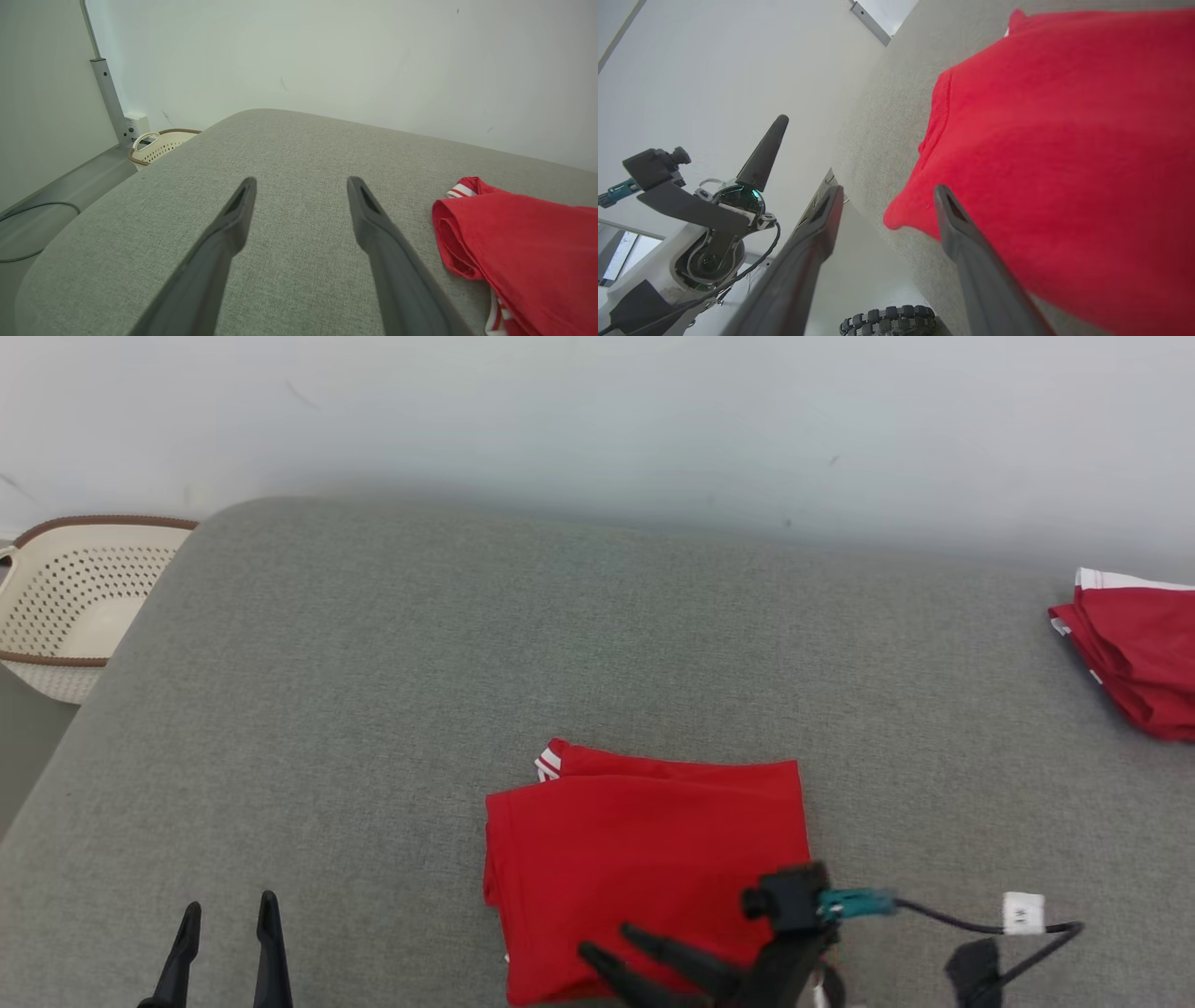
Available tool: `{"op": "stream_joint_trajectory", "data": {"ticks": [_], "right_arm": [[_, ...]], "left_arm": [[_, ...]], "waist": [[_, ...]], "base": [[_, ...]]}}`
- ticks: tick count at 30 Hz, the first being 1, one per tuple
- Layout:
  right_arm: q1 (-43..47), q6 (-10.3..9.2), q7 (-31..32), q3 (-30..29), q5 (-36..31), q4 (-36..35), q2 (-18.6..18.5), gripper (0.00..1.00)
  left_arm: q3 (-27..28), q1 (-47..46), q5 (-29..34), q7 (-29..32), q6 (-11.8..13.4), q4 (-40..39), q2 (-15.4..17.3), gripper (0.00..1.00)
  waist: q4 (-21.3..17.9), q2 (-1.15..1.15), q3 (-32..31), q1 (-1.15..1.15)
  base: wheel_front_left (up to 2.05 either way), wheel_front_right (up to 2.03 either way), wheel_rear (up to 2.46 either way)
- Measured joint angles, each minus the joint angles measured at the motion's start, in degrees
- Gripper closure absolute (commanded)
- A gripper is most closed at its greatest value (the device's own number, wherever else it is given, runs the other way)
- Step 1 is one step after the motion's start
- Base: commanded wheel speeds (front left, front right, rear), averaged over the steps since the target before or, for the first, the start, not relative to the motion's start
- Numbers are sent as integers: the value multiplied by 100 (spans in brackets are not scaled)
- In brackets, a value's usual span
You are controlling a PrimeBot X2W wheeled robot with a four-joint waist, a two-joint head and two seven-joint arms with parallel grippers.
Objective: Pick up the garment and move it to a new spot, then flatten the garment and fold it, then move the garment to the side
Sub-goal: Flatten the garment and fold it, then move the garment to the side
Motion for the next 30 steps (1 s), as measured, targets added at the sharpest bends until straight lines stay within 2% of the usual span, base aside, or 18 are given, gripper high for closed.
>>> {"op": "stream_joint_trajectory", "data": {"ticks": [7, 11, 16, 21, 25, 30], "right_arm": [[11, 0, -534, -753, -242, -201, -210, 0], [40, 0, -1010, -1630, -1105, 379, -275, 0], [165, 0, -951, -2217, -1833, 853, -86, 0], [321, 0, -698, -2650, -2257, 1229, 155, 0], [338, 0, -488, -2891, -2553, 1761, 427, 0], [333, 0, -299, -2919, -2660, 2172, 615, 0]], "left_arm": [[-7, 9, 7, 0, 0, -36, 0, 0], [-12, 9, 19, 0, 0, -55, 0, 0], [-10, 7, 37, 0, -8, -67, 0, 0], [-10, 2, 49, 0, -25, -68, 0, 0], [-58, -7, 47, 0, -18, -59, 0, 0], [-48, -19, 47, 0, -26, -54, 0, 0]], "waist": [[-133, 0, 23, 0], [-181, 0, 62, 0], [-183, 0, 72, 0], [-169, 0, 83, 0], [-137, 0, 106, 0], [-80, 0, 127, 0]], "base": [[0, 0, 0], [0, 0, 0], [0, 0, 0], [0, 0, 0], [0, 0, 0], [0, 0, 0]]}}
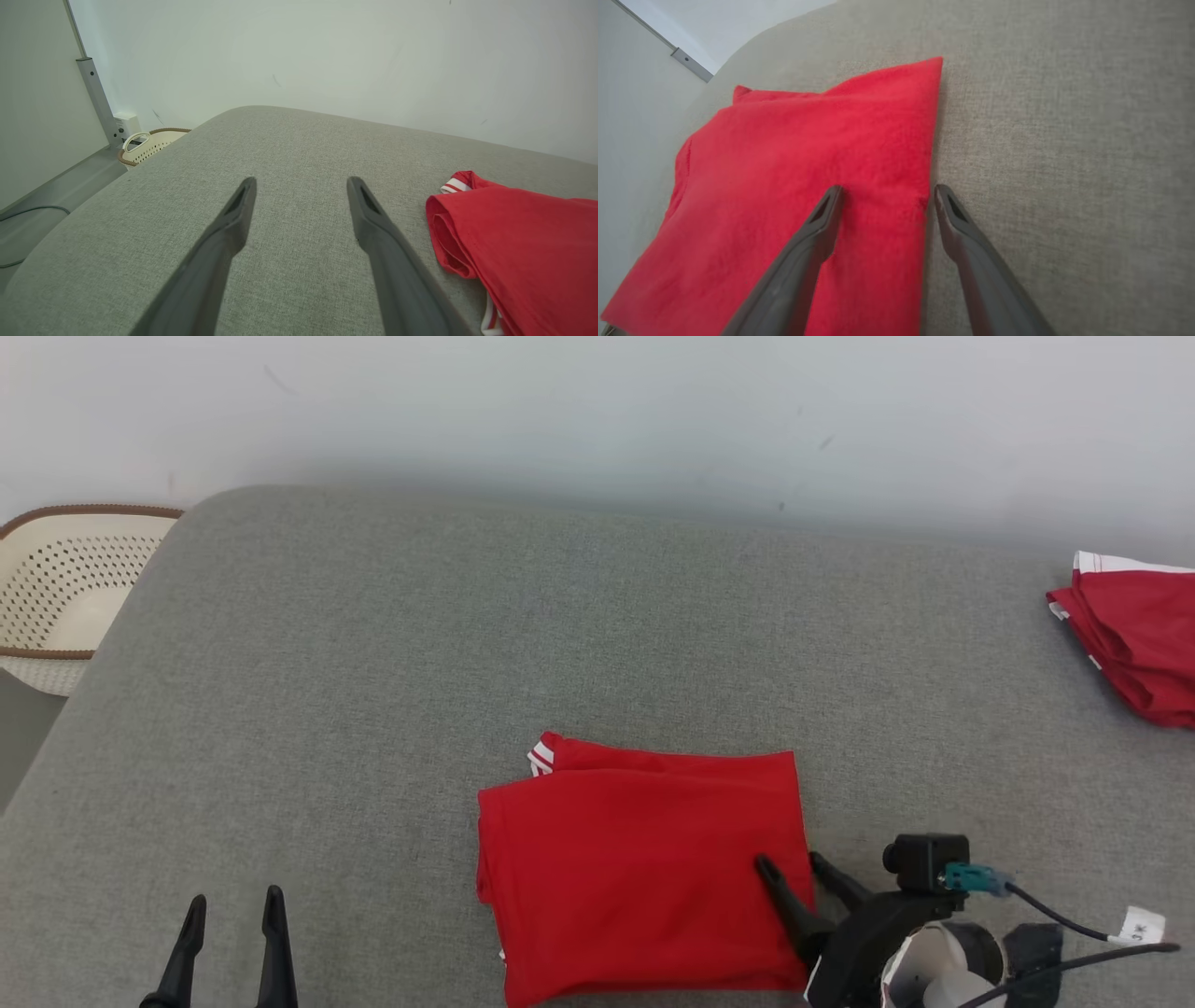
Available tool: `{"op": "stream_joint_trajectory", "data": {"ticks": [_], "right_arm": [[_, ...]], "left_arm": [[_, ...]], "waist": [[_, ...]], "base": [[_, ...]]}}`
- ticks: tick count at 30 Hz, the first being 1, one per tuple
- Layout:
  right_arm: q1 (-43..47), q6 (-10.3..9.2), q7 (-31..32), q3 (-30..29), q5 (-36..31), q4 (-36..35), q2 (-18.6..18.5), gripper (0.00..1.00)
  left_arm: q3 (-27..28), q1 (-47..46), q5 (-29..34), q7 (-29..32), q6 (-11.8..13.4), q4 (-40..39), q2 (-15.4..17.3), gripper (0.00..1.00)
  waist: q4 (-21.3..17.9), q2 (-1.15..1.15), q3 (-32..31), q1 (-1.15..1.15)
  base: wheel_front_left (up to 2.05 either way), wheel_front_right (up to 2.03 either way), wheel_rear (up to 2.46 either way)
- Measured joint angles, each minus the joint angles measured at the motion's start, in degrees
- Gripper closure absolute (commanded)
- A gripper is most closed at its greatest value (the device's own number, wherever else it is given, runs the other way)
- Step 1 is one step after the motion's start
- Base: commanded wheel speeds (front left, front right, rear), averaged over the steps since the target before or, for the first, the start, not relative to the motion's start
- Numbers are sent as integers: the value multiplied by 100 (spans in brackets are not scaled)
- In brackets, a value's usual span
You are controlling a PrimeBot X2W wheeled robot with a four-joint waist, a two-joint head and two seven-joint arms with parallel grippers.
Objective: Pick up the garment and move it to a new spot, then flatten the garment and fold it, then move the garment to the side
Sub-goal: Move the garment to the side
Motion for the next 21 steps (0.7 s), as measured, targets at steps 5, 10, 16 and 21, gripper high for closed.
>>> {"op": "stream_joint_trajectory", "data": {"ticks": [5, 10, 16, 21], "right_arm": [[-123, 0, 320, 156, 138, 433, 235, 0], [-335, 0, 197, 344, 380, 346, 203, 100], [-1175, 0, -45, 321, 426, 480, -104, 100], [-1824, 0, -212, 109, 517, 755, -393, 100]], "left_arm": [[27, -12, -1, 0, -16, 19, 0, 0], [33, -23, -19, 0, -14, 15, 0, 0], [26, -50, -52, -1, 29, -35, 0, 0], [4, -115, -53, -1, 25, -116, 1, 0]], "waist": [[3, 0, 36, 0], [-28, 0, 69, 0], [-86, 0, 157, 0], [-157, 0, 334, 0]], "base": [[0, 0, 0], [0, 0, 0], [0, 0, 0], [0, 0, 0]]}}
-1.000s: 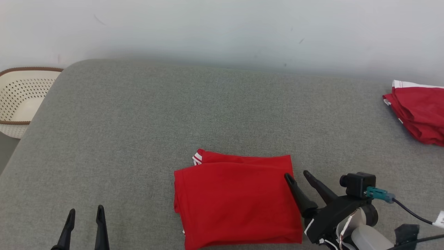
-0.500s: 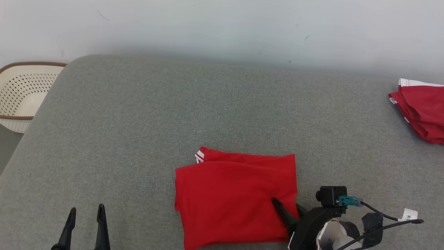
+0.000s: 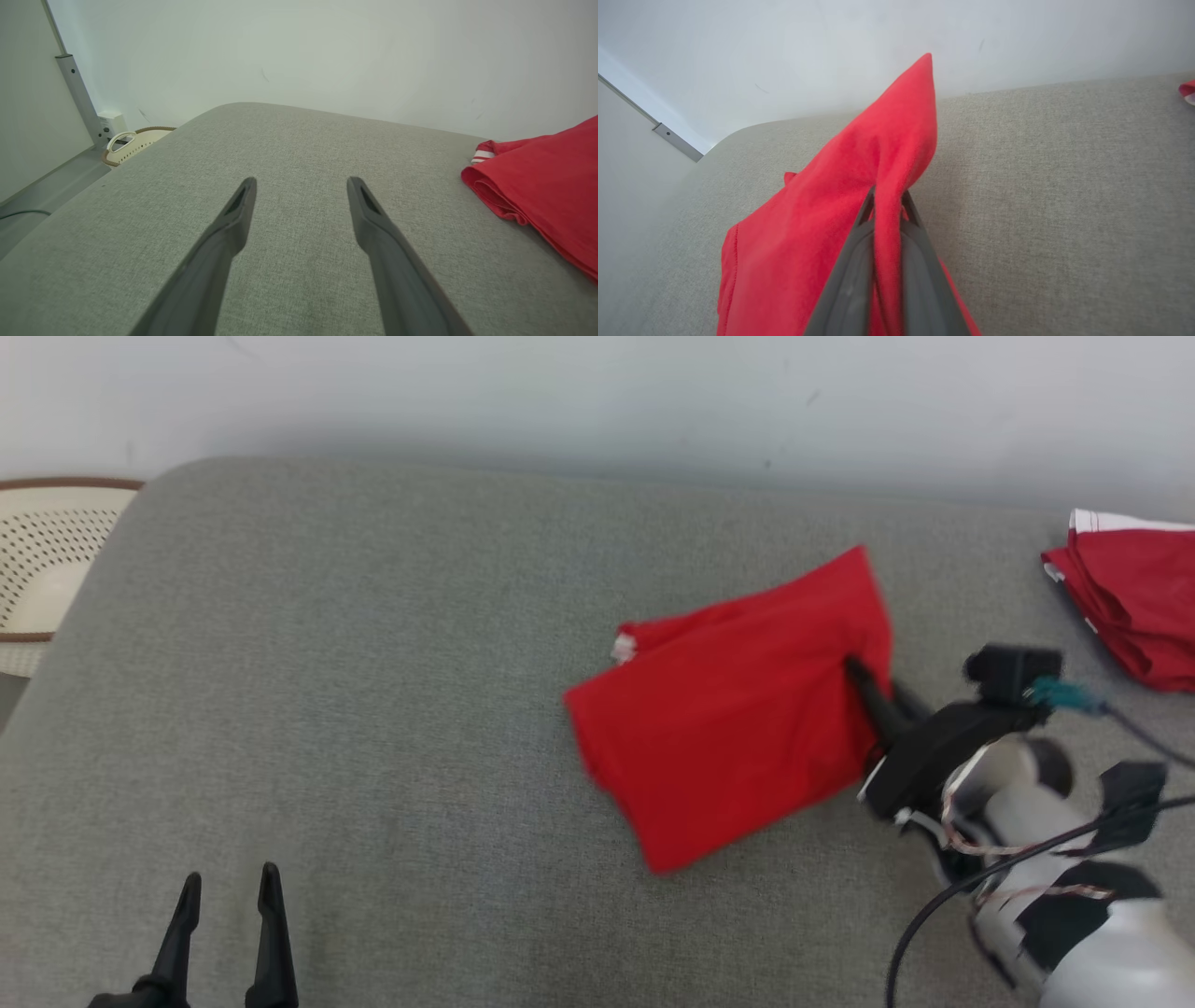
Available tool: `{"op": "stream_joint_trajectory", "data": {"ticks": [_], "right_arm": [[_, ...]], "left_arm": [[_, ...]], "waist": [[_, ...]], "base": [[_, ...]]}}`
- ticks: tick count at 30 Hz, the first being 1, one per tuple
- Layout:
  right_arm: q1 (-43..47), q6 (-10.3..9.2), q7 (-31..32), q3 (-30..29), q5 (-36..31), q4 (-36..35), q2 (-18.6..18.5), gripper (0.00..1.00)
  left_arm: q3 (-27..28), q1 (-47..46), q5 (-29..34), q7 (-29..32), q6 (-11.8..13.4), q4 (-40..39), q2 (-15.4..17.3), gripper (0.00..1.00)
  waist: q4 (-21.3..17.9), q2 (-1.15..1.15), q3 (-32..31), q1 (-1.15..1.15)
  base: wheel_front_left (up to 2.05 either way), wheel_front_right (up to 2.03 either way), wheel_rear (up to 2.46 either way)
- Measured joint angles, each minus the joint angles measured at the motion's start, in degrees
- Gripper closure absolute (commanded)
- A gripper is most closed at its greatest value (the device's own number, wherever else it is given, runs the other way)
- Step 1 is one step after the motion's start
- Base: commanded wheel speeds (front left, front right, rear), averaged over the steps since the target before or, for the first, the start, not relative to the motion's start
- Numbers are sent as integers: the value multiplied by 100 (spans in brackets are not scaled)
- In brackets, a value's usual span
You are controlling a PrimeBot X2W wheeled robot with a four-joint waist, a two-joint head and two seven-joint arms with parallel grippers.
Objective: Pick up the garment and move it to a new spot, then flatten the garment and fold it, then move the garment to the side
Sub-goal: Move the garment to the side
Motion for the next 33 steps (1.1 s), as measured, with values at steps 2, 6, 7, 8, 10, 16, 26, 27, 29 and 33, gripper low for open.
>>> {"op": "stream_joint_trajectory", "data": {"ticks": [2, 6, 7, 8, 10, 16, 26, 27, 29, 33], "right_arm": [[-225, 0, -58, -43, 7, 142, -138, 100], [-656, 0, -121, -14, -51, 300, -397, 100], [-762, 0, -127, 16, -75, 313, -467, 100], [-875, 0, -135, 53, -114, 331, -548, 100], [-1104, 0, -133, 133, -185, 358, -715, 100], [-1694, 0, 12, 455, -313, 437, -1220, 100], [-2498, 0, 299, 895, -327, 503, -1919, 100], [-2585, 1, 342, 935, -323, 505, -1965, 100], [-2849, 1, 447, 1026, -270, 523, -2160, 100], [-3060, 1, 654, 1148, -133, 595, -2479, 100]], "left_arm": [[-15, -46, 0, 1, 0, -71, -1, 0], [-18, -189, 5, 0, -36, -183, -1, 0], [-14, -218, 16, 1, -42, -211, -1, 0], [-10, -248, 30, -1, -46, -249, -1, 0], [-1, -315, 65, 0, -53, -327, -2, 0], [36, -495, 223, 1, -153, -539, 13, 0], [96, -592, 332, 1, -234, -925, 53, 0], [102, -595, 335, 0, -247, -956, 59, 0], [115, -620, 357, 0, -257, -1053, 93, 0], [97, -656, 376, 0, -283, -1189, 96, 0]], "waist": [[-35, 0, 96, 0], [-129, 0, 319, 0], [-159, 0, 377, 0], [-194, 0, 438, 0], [-273, 0, 553, 0], [-568, 0, 859, 1], [-906, 1, 1250, 0], [-926, 1, 1284, 0], [-967, 1, 1381, 0], [-978, 0, 1486, 0]], "base": [[0, 0, 0], [0, 0, 0], [0, 0, 0], [0, 0, 0], [0, 0, 0], [0, 0, 0], [0, 0, 0], [0, 0, 0], [0, 0, 0], [0, 0, 0]]}}
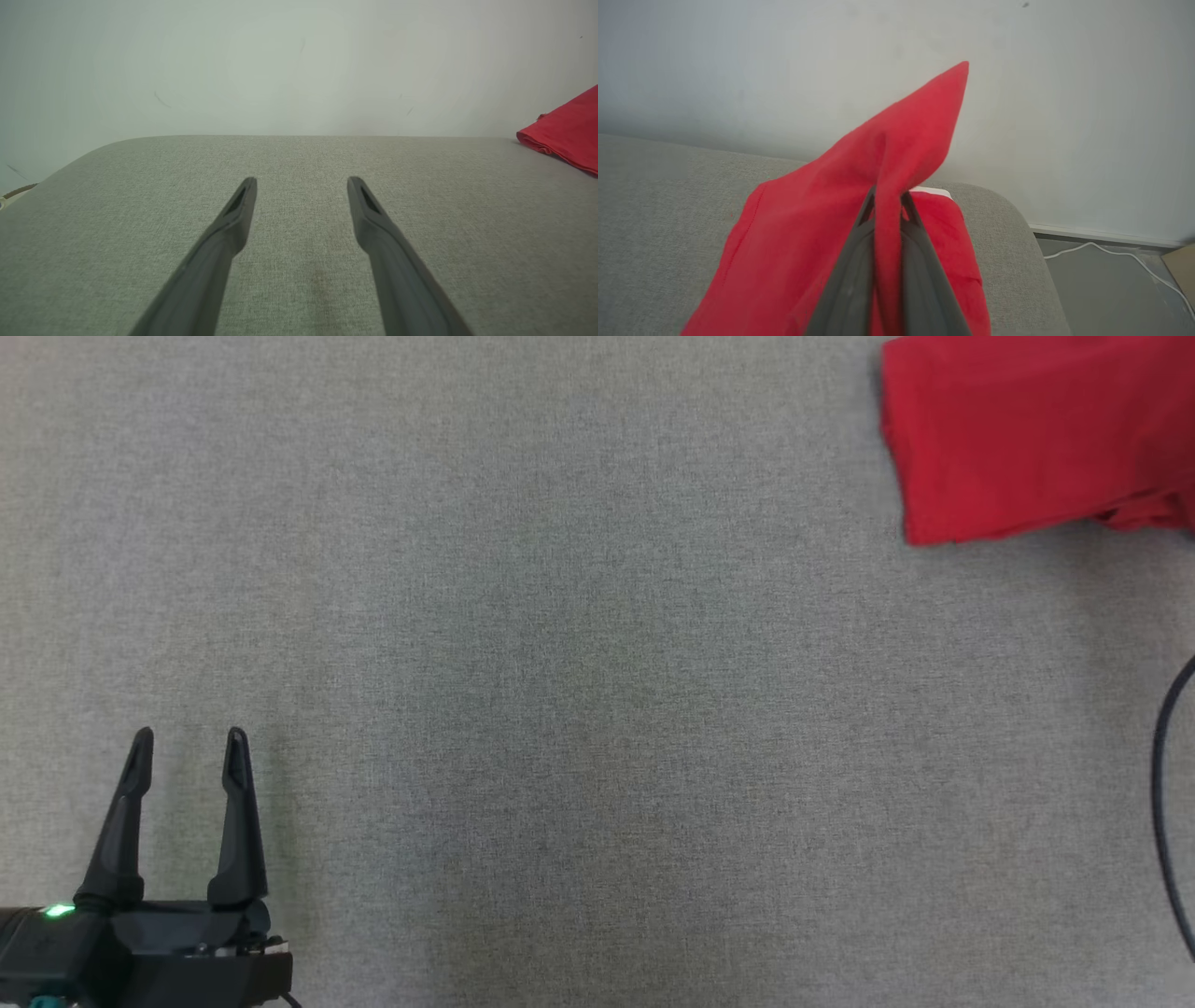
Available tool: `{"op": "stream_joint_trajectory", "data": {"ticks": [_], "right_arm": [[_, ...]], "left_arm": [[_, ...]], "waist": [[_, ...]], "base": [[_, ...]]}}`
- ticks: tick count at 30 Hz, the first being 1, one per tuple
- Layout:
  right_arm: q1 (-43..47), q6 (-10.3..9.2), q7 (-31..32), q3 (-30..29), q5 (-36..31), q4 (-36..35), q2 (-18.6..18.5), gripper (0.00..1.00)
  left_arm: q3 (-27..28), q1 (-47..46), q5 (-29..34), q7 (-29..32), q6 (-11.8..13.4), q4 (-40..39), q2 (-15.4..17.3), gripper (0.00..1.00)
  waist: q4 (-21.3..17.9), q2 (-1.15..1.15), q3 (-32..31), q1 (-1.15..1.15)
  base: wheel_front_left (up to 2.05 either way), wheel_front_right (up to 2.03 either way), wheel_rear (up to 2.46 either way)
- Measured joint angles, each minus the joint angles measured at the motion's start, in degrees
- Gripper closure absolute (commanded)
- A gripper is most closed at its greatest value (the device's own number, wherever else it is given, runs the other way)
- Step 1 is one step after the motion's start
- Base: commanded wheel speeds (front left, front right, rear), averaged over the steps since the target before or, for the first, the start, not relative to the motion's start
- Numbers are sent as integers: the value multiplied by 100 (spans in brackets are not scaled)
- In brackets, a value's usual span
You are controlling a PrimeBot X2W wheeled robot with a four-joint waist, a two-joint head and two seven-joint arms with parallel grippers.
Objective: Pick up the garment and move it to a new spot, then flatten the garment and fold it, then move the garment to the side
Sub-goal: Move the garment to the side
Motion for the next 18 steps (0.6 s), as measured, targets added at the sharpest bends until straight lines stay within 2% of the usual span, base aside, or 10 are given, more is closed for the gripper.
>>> {"op": "stream_joint_trajectory", "data": {"ticks": [8, 18], "right_arm": [[-440, 1, 312, 305, 174, 164, -548, 100], [-804, 2, 287, 672, 12, 627, -767, 100]], "left_arm": [[69, 3, 16, 0, -12, -158, 80, 0], [89, -19, 46, 0, -21, -289, 154, 0]], "waist": [[2, 0, 175, -1], [101, 0, 398, 0]], "base": [[0, 0, 0], [0, 0, 0]]}}
